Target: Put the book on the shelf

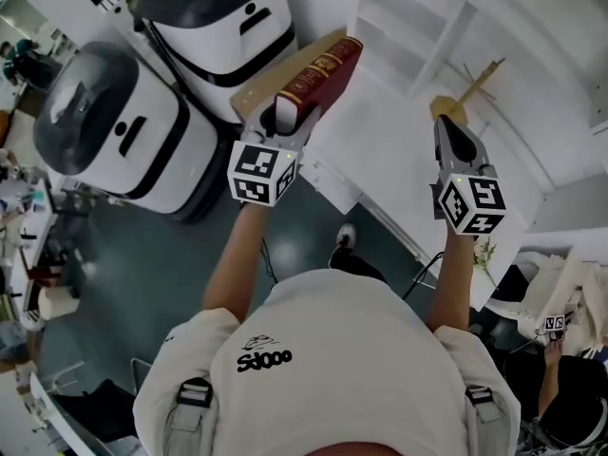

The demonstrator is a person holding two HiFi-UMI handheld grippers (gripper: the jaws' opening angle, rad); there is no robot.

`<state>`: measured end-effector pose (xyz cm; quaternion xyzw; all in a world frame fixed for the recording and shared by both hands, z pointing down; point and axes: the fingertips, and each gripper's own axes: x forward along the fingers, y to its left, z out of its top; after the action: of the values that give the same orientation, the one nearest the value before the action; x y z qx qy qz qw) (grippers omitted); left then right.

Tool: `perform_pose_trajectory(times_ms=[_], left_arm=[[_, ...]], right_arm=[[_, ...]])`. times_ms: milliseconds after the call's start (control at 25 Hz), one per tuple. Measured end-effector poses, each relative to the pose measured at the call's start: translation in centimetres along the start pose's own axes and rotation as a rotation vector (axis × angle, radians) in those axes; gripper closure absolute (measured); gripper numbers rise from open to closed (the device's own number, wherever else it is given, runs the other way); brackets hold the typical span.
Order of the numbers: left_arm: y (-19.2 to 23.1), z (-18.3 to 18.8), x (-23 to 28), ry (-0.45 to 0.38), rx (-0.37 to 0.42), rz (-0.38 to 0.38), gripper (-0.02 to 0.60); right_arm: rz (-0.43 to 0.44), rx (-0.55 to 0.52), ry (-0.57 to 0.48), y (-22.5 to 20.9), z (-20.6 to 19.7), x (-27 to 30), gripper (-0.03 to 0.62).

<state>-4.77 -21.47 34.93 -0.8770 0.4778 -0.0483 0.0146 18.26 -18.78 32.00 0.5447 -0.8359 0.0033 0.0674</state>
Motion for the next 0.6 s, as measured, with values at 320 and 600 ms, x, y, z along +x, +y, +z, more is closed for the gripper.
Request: perform_pose_trajectory(times_ms=[320, 600], left_arm=[[3.0, 0.4, 9.9, 0.02, 0.006, -0.05, 0.356], [6.4, -2.6, 15.4, 0.094, 0.023, -0.166, 0.356]], right_arm=[[-0.04, 0.011, 0.028, -5.8, 0.4, 6.7, 0.592], [-0.127, 0.077, 0.09, -7.0, -2.6, 11.2, 0.592]])
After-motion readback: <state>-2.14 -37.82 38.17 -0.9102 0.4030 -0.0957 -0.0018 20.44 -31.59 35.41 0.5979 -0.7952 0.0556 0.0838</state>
